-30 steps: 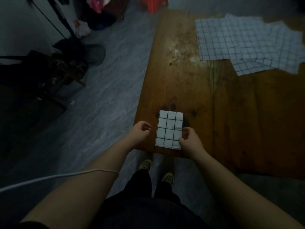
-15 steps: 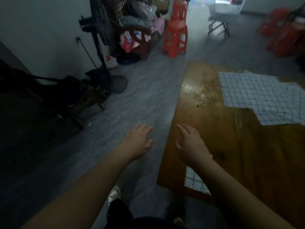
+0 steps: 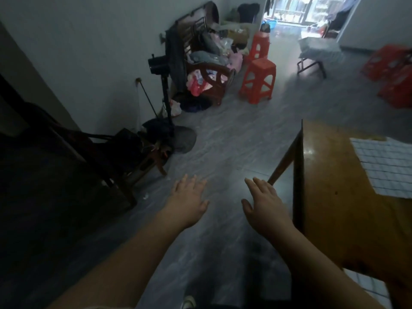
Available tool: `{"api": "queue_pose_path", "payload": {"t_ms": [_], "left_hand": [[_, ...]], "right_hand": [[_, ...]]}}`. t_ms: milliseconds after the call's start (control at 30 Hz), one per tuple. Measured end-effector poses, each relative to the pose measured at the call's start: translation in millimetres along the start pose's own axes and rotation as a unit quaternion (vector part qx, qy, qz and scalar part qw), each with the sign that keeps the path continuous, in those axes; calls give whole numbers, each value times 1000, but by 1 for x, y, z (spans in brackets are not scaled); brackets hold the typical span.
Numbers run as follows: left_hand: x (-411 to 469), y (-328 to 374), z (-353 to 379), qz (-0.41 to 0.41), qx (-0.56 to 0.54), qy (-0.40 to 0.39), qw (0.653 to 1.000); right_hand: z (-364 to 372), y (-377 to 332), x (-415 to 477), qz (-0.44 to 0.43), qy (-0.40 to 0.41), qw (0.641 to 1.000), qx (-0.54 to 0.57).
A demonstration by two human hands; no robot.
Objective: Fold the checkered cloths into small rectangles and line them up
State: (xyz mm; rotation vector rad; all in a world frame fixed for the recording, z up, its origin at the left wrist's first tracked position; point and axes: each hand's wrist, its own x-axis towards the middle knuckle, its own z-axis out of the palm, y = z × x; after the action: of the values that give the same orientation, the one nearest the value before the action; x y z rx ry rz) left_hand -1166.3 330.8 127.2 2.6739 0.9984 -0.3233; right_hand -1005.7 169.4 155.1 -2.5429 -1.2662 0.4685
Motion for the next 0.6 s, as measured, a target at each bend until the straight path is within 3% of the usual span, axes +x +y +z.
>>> {"api": "queue_pose_path", "payload": {"t_ms": [333, 600], "left_hand": [[137, 8, -49, 92, 15, -7, 996], [313, 53, -101, 114, 36, 3, 993]], "right_hand": [[-30, 24, 100, 60, 26, 998, 6], [-68, 91, 253, 101, 46, 993, 38]]}}
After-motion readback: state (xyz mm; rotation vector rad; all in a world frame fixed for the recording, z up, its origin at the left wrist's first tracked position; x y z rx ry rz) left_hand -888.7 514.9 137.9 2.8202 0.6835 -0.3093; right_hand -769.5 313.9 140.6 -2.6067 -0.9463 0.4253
